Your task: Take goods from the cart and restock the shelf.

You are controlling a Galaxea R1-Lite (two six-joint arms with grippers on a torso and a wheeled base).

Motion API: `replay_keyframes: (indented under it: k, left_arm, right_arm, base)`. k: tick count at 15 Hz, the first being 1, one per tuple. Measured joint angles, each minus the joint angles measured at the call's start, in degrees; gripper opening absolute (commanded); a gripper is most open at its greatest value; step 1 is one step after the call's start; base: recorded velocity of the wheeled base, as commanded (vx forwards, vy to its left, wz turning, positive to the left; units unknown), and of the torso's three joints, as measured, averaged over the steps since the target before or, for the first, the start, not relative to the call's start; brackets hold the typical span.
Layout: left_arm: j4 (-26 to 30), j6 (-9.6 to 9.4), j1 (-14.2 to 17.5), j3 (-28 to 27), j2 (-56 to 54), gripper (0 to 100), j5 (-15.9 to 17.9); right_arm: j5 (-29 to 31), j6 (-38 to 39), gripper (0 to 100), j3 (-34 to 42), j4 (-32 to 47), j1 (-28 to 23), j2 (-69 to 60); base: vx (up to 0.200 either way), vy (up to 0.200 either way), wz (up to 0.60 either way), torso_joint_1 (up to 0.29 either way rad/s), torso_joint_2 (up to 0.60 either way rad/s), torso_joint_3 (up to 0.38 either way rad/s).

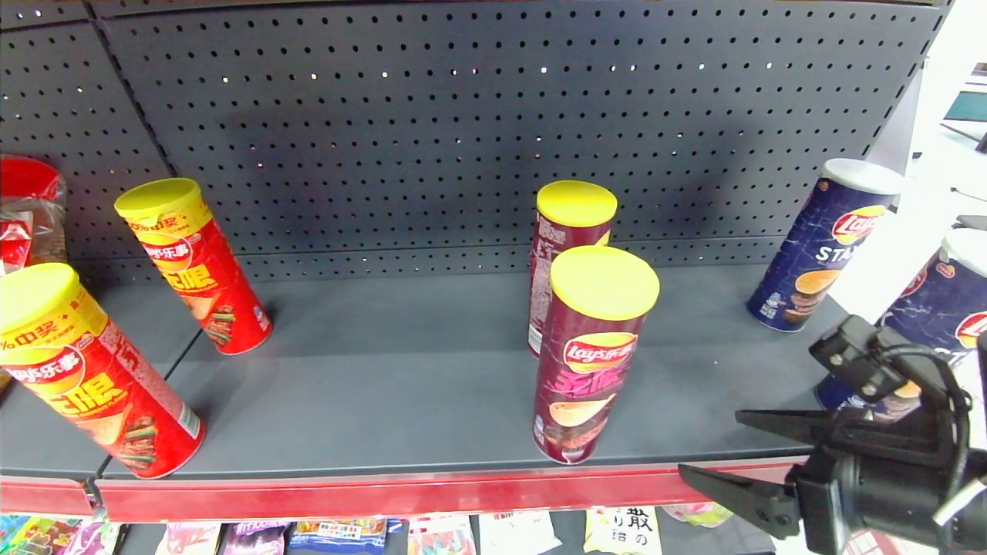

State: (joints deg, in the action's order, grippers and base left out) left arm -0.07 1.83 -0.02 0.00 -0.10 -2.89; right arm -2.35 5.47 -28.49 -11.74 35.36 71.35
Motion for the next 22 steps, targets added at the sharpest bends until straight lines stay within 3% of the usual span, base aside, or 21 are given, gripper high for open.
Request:
replay_keyframes:
  k: [8, 22]
  left_arm:
    - [0.0, 0.0, -0.02, 0.0, 0.02, 100, 0.0]
    - [0.0, 0.0, -0.02, 0.0, 0.02, 100, 0.0]
  right_arm:
    - [5.14, -0.66, 100, -6.42, -2.0, -0.01, 10.87]
    - [5.88, -3.54, 100, -10.03, -2.22, 1.46, 18.44]
  base:
    - [0.0, 0.0, 0.0, 0.0, 0.0, 0.0]
    - [0.0, 0.0, 0.0, 0.0, 0.0, 0.0]
